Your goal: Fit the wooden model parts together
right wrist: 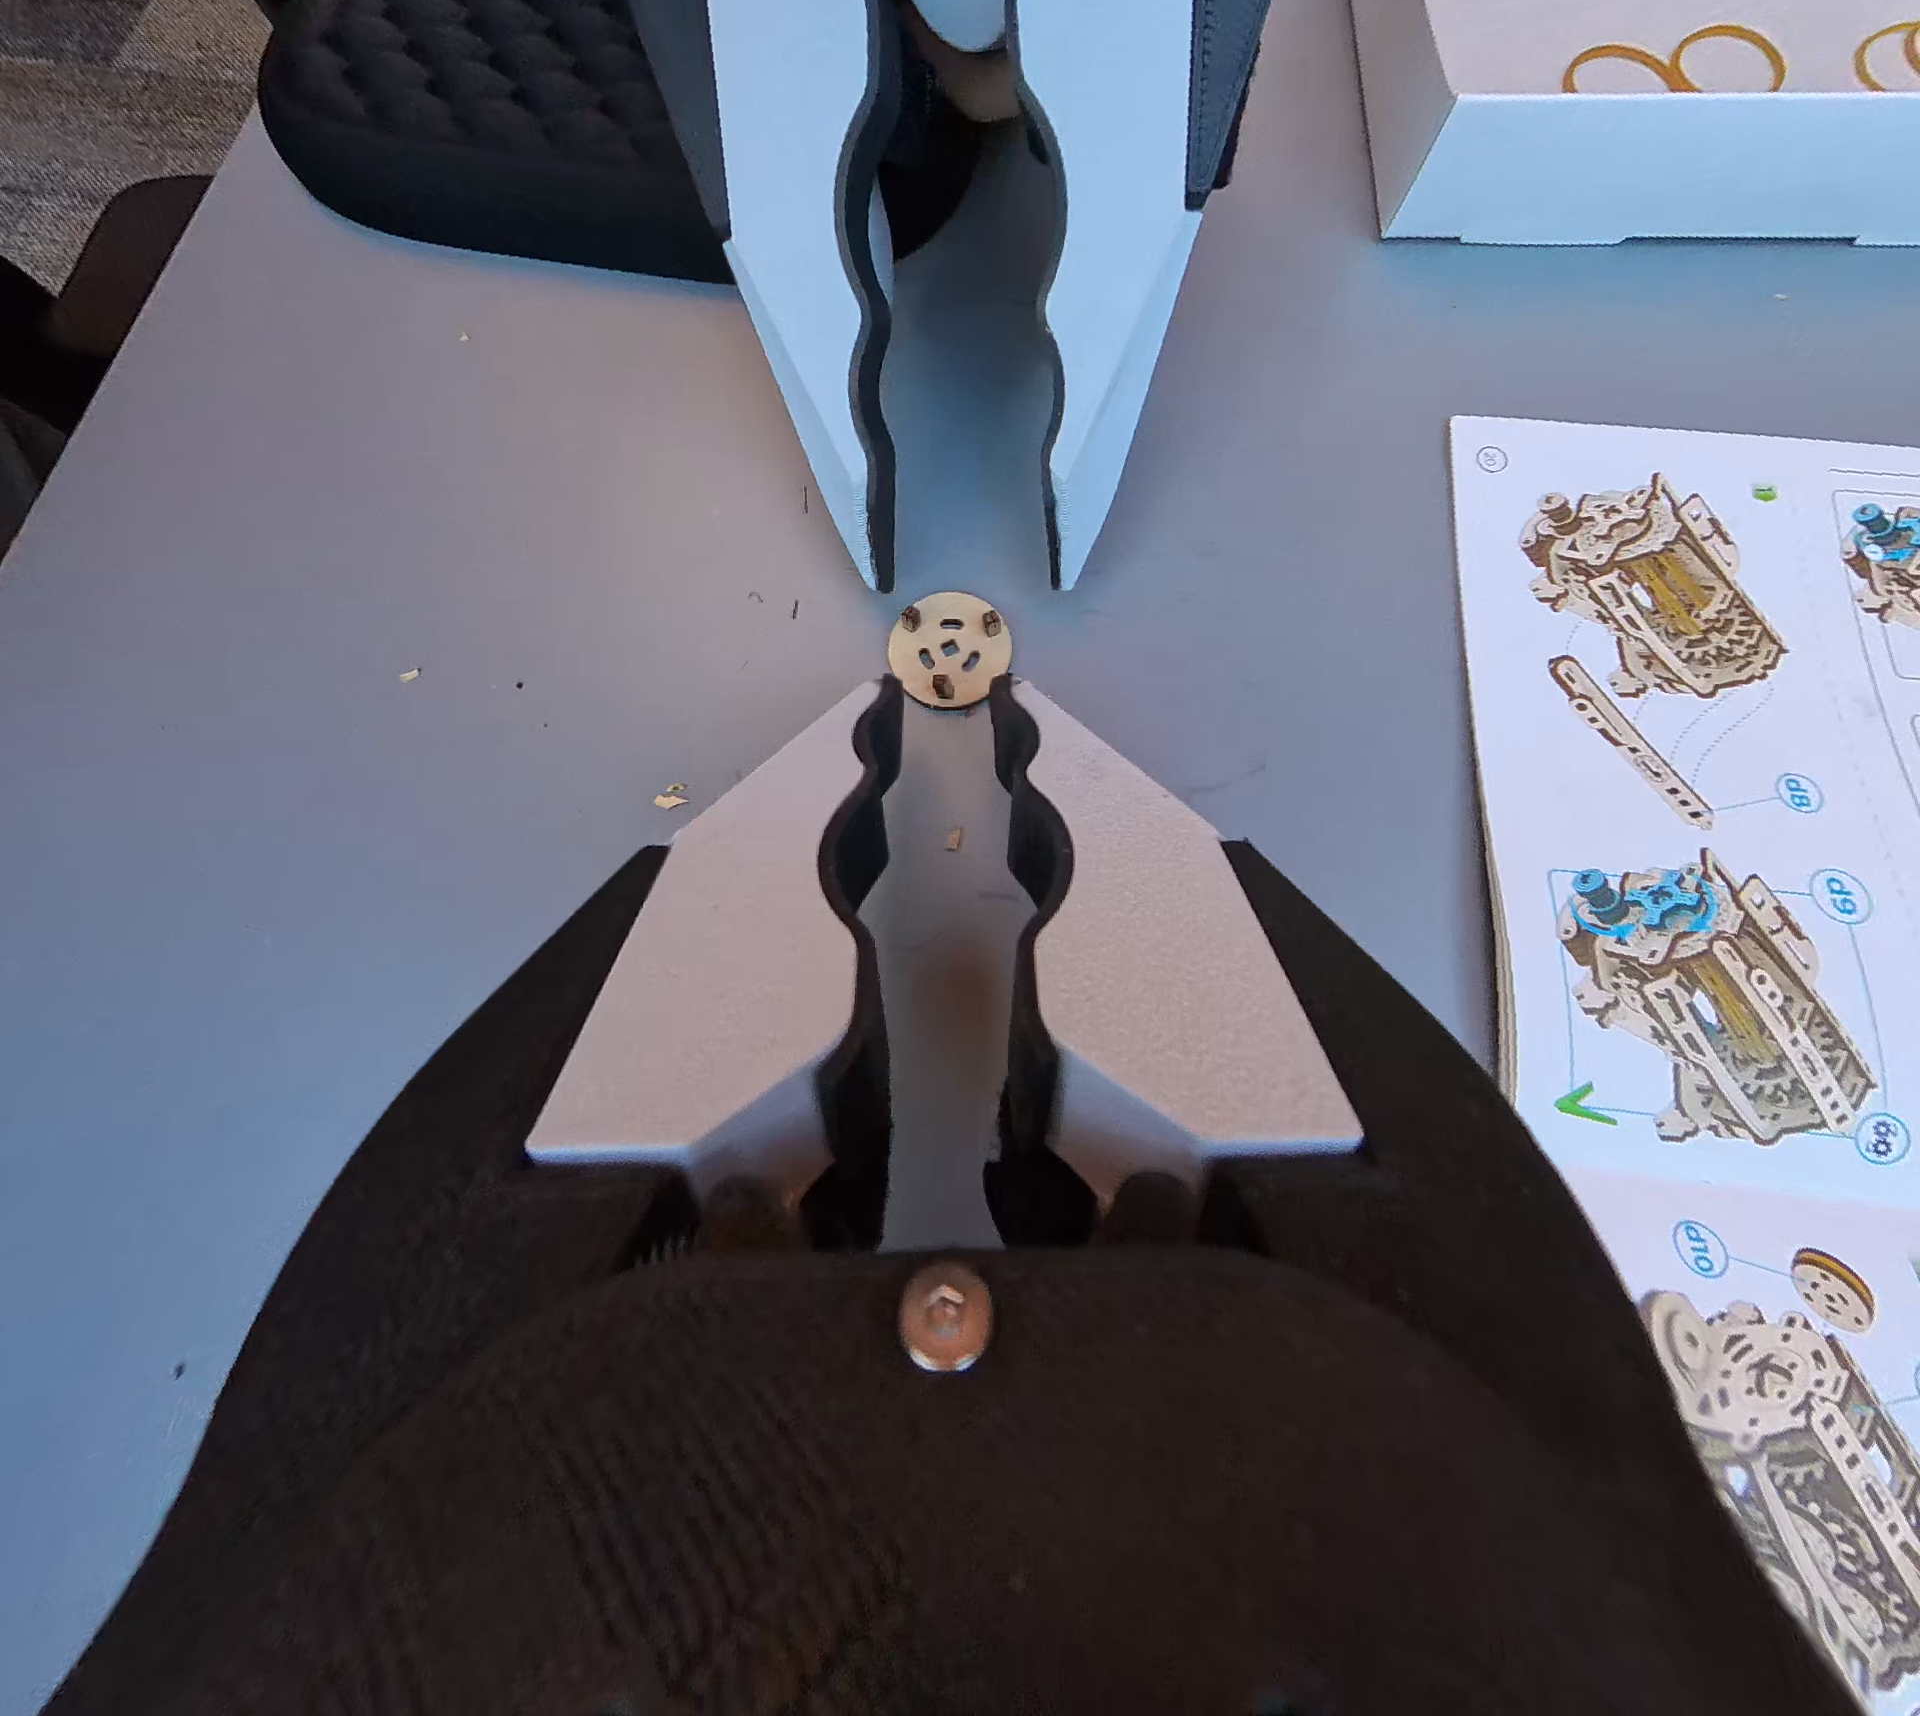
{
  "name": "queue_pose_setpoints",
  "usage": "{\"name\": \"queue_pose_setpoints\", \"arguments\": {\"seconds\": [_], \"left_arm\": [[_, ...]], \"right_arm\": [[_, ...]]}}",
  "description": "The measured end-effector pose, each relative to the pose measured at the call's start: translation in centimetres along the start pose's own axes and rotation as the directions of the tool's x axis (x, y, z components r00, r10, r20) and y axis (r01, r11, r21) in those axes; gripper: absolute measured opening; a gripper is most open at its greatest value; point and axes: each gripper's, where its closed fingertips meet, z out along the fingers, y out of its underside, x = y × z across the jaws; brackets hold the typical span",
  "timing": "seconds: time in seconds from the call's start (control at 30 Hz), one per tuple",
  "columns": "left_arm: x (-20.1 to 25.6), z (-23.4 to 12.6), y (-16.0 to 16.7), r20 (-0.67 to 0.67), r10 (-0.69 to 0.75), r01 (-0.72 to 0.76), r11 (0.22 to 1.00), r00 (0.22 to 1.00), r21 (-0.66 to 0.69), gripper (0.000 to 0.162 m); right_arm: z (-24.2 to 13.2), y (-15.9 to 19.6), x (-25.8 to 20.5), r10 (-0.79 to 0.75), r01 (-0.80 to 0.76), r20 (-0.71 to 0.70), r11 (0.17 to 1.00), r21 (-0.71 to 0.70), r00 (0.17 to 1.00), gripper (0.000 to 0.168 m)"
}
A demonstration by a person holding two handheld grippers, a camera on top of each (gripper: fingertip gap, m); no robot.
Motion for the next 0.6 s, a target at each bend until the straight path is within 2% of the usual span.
{"name": "queue_pose_setpoints", "arguments": {"seconds": [0.23,0.4,0.53,0.6], "left_arm": [[0.2,0.5,0.4,0.009,0.042,-0.041,0.999,0.999,-0.031,0.022],[0.2,0.5,0.4,0.006,0.036,-0.036,0.999,0.999,-0.029,0.022],[-0.6,0.2,0.9,0.025,0.000,0.000,0.999,1.000,-0.036,0.016],[-1.4,-0.2,1.3,0.047,-0.036,0.038,0.998,0.998,-0.041,0.018]], "right_arm": [[0.3,0.1,0.7,0.007,-0.008,-0.036,1.000,-0.001,0.999,0.008],[0.4,0.0,0.1,0.009,-0.009,-0.003,1.000,-0.002,1.000,0.000],[-0.1,0.4,0.5,-0.006,0.005,-0.031,1.000,-0.026,1.000,0.000],[-0.8,0.4,1.2,-0.015,0.014,-0.072,1.000,-0.019,0.997,0.000]]}}
